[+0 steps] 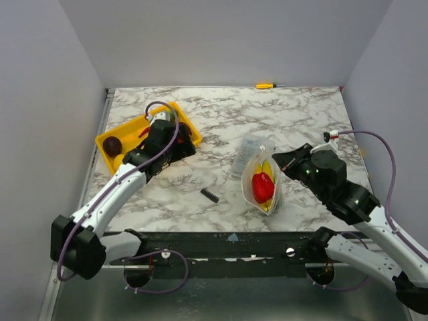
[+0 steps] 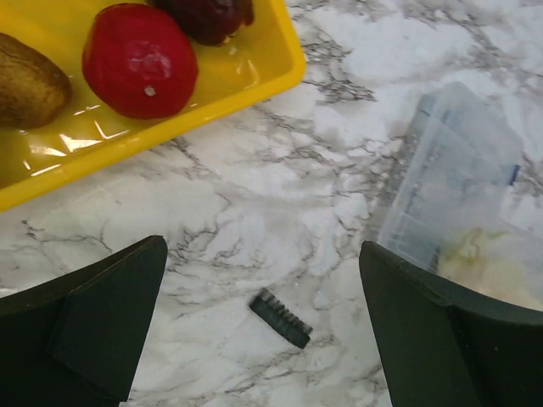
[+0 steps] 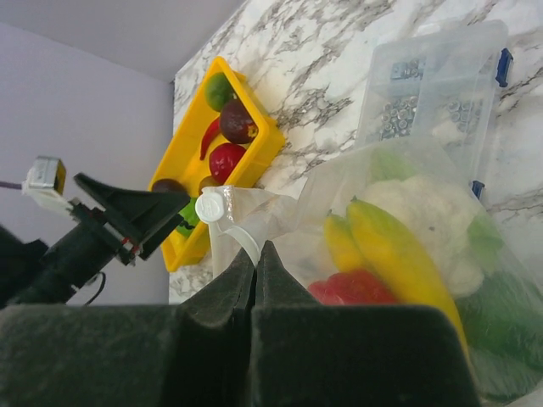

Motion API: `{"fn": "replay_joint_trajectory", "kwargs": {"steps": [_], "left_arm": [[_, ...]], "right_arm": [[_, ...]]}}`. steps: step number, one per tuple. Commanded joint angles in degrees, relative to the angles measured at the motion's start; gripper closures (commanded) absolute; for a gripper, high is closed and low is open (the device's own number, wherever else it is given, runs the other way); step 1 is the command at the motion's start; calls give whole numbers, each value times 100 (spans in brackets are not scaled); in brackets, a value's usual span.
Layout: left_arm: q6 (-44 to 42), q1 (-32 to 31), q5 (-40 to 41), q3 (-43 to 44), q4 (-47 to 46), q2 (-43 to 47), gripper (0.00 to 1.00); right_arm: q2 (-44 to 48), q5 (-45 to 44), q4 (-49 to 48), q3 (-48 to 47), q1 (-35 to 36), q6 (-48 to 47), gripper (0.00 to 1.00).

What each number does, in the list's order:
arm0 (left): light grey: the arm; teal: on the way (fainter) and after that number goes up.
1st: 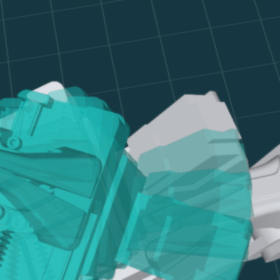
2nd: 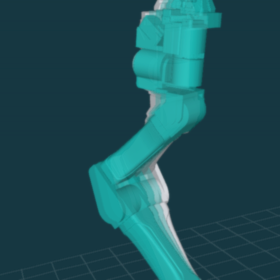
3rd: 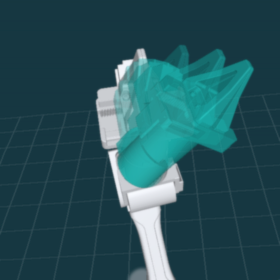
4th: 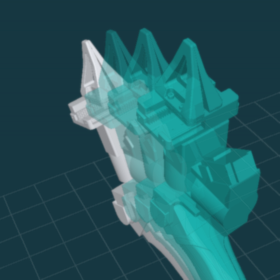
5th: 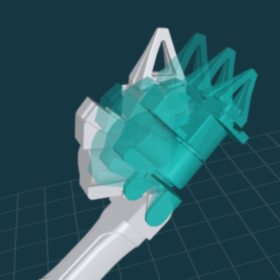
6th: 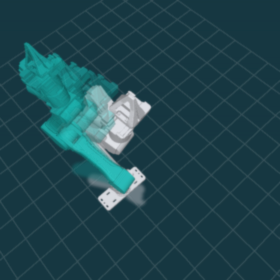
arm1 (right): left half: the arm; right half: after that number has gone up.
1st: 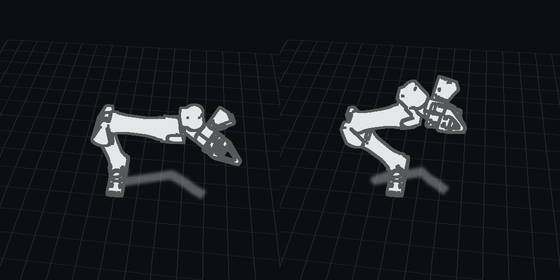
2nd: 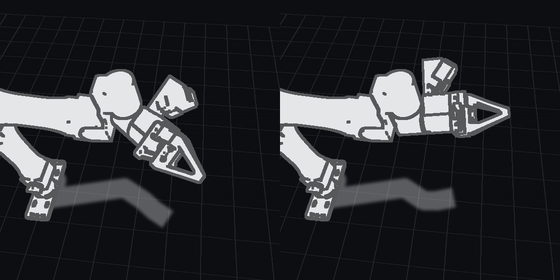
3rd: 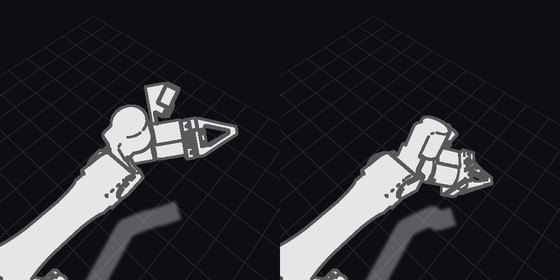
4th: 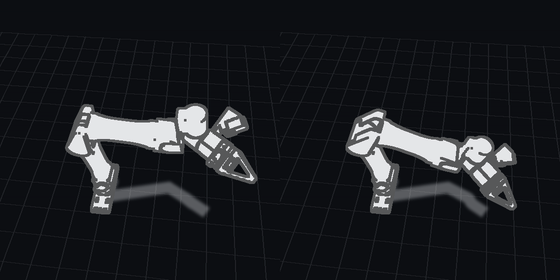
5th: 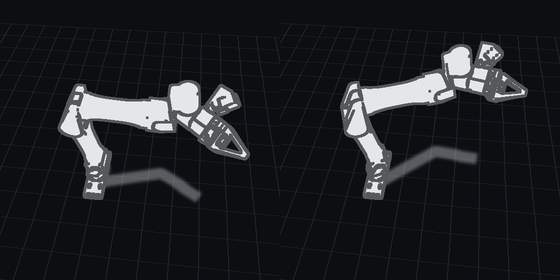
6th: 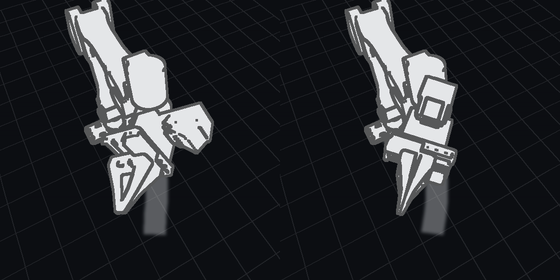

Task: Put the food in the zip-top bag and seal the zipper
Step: Pick up the fake vegetable from the bin.

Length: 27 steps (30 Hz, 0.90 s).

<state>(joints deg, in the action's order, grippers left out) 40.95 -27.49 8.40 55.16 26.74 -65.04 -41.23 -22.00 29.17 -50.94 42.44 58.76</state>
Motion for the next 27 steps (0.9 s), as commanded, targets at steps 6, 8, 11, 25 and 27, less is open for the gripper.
{"fn": "replay_joint_trajectory", "kwargs": {"steps": [6, 8, 11, 25, 27], "left_arm": [[-134, 900, 63, 1008, -122, -1786, 2], [-499, 961, 179, 1421, -77, -2194, 2], [-1242, 1057, 297, 2218, 267, -2922, 2], [-3381, 1481, -983, 5141, 1814, -5462, 1], [-3463, 1489, -1187, 5532, 2046, -5743, 1]], "right_arm": [[-24, -336, -182, -122, 27, -119, 100], [-42, -323, -150, -125, 21, -139, 100], [-67, -364, -49, -177, 28, -158, 100], [-87, -426, -4, -221, 27, -206, 100], [-86, -430, -7, -206, 23, -187, 100]]}}
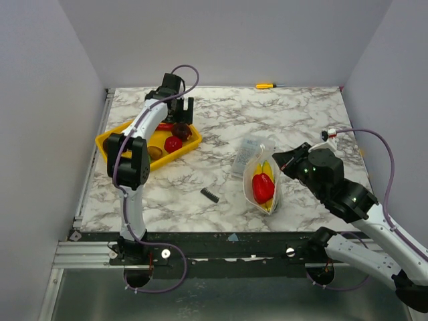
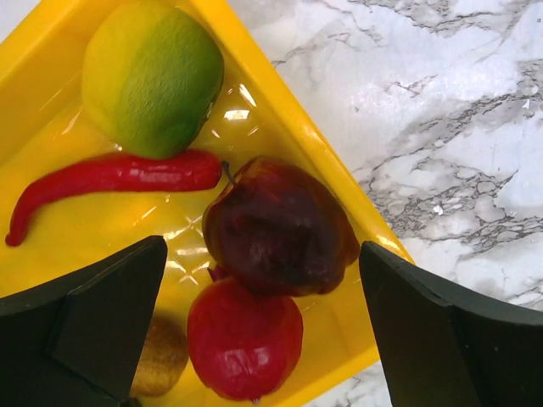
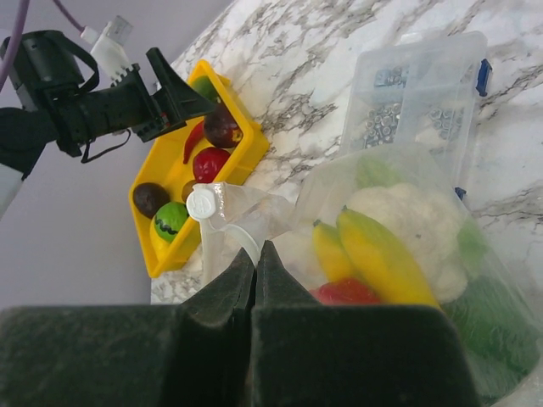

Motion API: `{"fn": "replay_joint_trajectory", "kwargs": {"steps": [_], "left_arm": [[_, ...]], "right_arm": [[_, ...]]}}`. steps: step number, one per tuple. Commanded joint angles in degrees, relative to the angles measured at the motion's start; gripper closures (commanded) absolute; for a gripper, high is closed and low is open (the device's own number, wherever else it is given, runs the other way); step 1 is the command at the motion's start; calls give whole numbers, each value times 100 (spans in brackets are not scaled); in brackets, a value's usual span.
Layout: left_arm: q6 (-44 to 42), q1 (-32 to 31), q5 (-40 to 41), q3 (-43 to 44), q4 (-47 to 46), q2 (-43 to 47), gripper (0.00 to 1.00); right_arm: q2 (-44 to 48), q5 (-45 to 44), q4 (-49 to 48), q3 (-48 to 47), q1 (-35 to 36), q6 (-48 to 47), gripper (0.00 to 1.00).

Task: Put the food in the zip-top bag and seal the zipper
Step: Pick up the fake vegetable from the bin.

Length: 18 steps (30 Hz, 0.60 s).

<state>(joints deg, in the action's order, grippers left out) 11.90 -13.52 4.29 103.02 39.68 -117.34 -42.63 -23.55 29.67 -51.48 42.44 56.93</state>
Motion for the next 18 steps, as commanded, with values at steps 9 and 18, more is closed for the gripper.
{"fn": "replay_joint_trajectory", "kwargs": {"steps": [9, 18], "left_arm": [[-625, 88, -1285, 1103, 1103, -951, 1], [-513, 82, -1227, 1321, 1539, -1118, 12]], "right_arm": [[-17, -262, -112, -179, 20, -19, 100], [-79, -173, -210, -130, 19, 11, 100]]}}
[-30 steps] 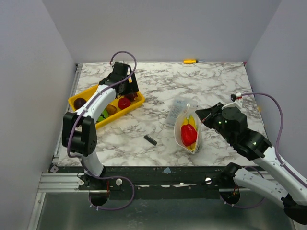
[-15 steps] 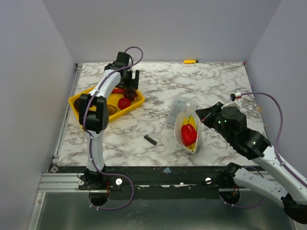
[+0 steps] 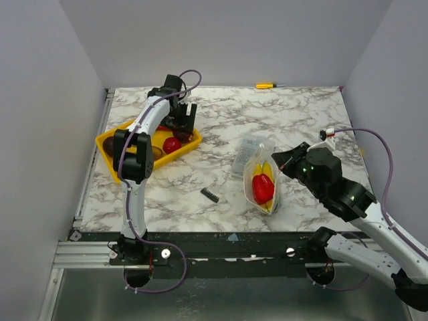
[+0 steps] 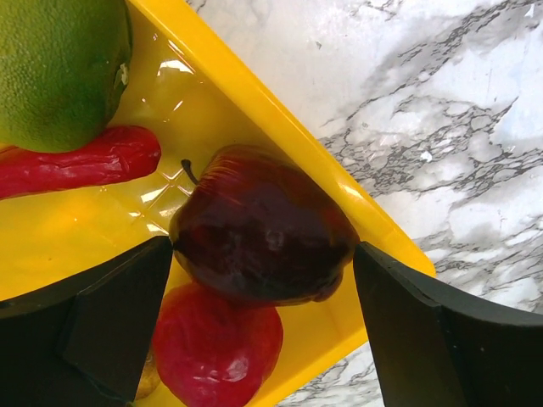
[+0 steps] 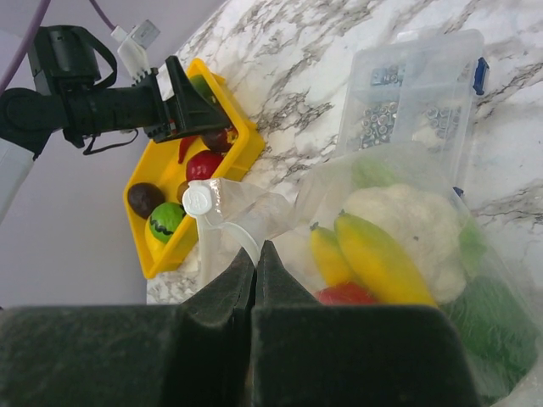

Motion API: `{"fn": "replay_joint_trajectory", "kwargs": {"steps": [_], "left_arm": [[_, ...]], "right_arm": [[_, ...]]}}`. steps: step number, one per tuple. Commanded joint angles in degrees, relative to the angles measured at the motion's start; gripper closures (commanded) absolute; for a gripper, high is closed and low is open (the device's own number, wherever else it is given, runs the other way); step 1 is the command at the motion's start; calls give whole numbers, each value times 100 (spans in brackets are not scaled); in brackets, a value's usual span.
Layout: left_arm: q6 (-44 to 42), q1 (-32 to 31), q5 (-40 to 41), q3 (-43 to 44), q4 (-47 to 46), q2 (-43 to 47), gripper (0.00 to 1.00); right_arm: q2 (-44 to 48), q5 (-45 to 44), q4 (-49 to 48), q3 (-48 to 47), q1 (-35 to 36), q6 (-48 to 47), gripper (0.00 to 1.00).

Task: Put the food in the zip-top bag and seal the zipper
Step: Pick up the fake vegetable from the bin.

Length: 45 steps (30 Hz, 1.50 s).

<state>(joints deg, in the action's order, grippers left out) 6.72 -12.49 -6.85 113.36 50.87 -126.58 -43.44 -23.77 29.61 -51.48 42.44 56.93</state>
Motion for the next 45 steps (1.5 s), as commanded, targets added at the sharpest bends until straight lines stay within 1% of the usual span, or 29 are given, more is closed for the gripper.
{"fn": "replay_joint_trajectory", "kwargs": {"steps": [1, 5, 8, 11, 13, 15, 19, 22, 27, 30, 32, 36, 38, 41, 45], "left_arm": [[5, -25, -70, 360, 516, -237, 15], [5, -133, 172, 550, 718, -352, 18], [-4, -196, 319, 655, 800, -417, 18], [-40, -210, 280, 661, 849, -420, 15], [-111, -227, 208, 648, 898, -411, 9], [-172, -250, 176, 581, 898, -379, 6], [-199, -302, 264, 530, 932, -359, 7], [-204, -347, 384, 512, 1006, -367, 13], [-189, -411, 608, 305, 1003, -280, 26], [-167, -403, 770, 132, 909, -183, 44], [-169, -403, 849, -8, 811, -75, 52], [-162, -388, 1057, -395, 509, 416, 61], [-130, -380, 1156, -637, 293, 775, 62], [-31, -343, 1177, -968, -33, 1384, 67], [13, -325, 1174, -1218, -293, 2124, 71]], "right_arm": [[2, -160, -205, -125, 22, 14, 100], [27, -171, -209, -125, 19, 11, 100], [38, -163, -200, -123, 19, 23, 100], [52, -173, -161, -151, 24, 36, 100], [72, -200, -132, -167, 24, 37, 100], [80, -220, -127, -185, 21, 31, 100], [90, -250, -126, -204, 20, 44, 100], [90, -228, -118, -217, 26, 43, 100], [61, -183, -95, -278, 21, -16, 100], [28, -154, -67, -352, 24, -65, 100], [11, -137, -45, -386, 23, -85, 100], [-15, -72, -25, -419, 23, -153, 100], [-33, -46, -8, -430, 21, -179, 100], [13, -71, -20, -384, 27, -168, 100], [120, -99, -119, -230, 20, -130, 100]]}}
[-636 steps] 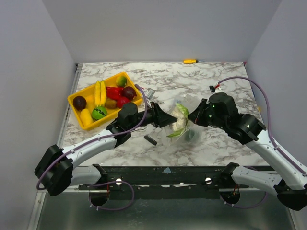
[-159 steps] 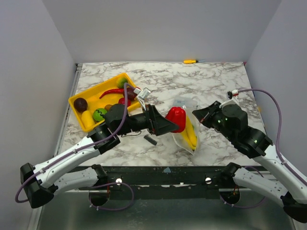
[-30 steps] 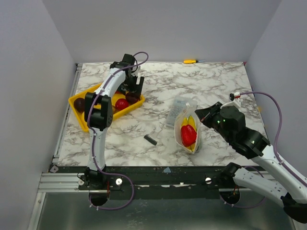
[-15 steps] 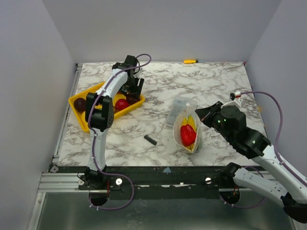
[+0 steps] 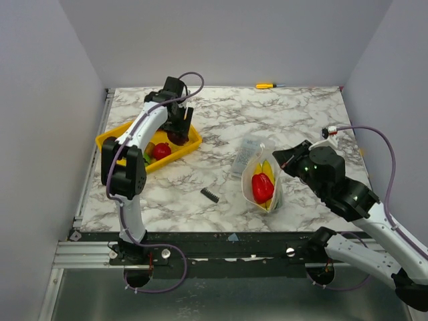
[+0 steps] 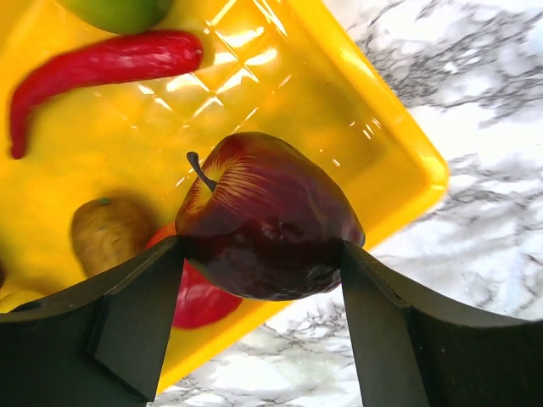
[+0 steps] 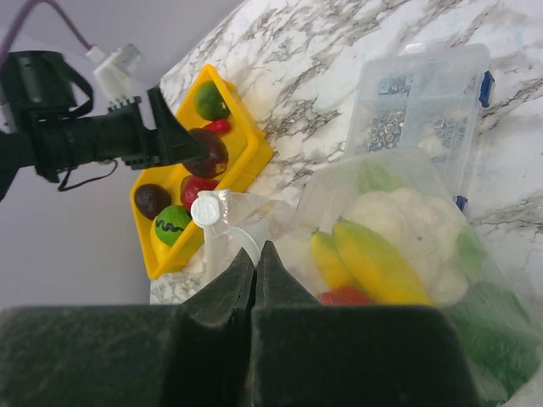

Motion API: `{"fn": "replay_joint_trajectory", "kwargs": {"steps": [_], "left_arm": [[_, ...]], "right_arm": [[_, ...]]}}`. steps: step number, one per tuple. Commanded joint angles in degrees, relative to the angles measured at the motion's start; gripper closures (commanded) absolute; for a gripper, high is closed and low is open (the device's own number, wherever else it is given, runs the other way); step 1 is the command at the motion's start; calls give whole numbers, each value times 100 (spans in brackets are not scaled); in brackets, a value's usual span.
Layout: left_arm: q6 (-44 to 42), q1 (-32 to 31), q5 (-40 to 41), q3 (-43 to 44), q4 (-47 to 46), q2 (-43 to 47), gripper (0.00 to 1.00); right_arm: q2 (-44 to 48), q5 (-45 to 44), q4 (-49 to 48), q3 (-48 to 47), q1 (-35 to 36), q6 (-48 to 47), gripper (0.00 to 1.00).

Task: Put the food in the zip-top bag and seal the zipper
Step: Pick up the fake vegetable from the bin, then place the fake vegetable in the zipper food storage bag.

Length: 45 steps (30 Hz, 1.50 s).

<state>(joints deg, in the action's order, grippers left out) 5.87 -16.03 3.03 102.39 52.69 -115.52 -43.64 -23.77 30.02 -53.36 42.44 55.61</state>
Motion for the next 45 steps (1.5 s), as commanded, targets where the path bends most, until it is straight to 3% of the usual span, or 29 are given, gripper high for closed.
{"fn": "replay_joint_trajectory", "kwargs": {"steps": [1, 6, 9, 14, 18, 30, 34, 39, 41, 45], "left_arm": [[99, 37, 178, -131, -479, 1199, 72], [157, 48, -165, -239, -513, 1926, 79], [314, 48, -1064, -505, -682, 2472, 81], [1006, -25, -2729, -1816, -1565, 3583, 82], [1695, -491, -3470, -2814, -2315, 4406, 85], [2421, -2743, -3138, -3838, -4125, 5855, 87], [2238, -3437, -3001, -3947, -4580, 5670, 87], [1909, -4054, -2282, -3430, -3959, 4912, 88], [1944, -4178, -1754, -3300, -3725, 4697, 88], [1988, -4204, -1567, -3233, -3676, 4429, 87]], "right_arm": [[155, -98, -168, -17, 22, 9, 100], [211, -121, -170, 78, 22, 50, 100], [243, -109, -158, 94, 21, 46, 100], [211, -63, -130, 101, 27, 33, 100], [223, -18, -153, 152, 20, 54, 100], [246, 105, -141, 122, 21, 12, 100], [259, 123, -155, 144, 27, 41, 100], [307, 129, -143, 168, 24, 110, 100], [329, 110, -129, 175, 23, 110, 100], [330, 84, -101, 142, 19, 112, 100]]}}
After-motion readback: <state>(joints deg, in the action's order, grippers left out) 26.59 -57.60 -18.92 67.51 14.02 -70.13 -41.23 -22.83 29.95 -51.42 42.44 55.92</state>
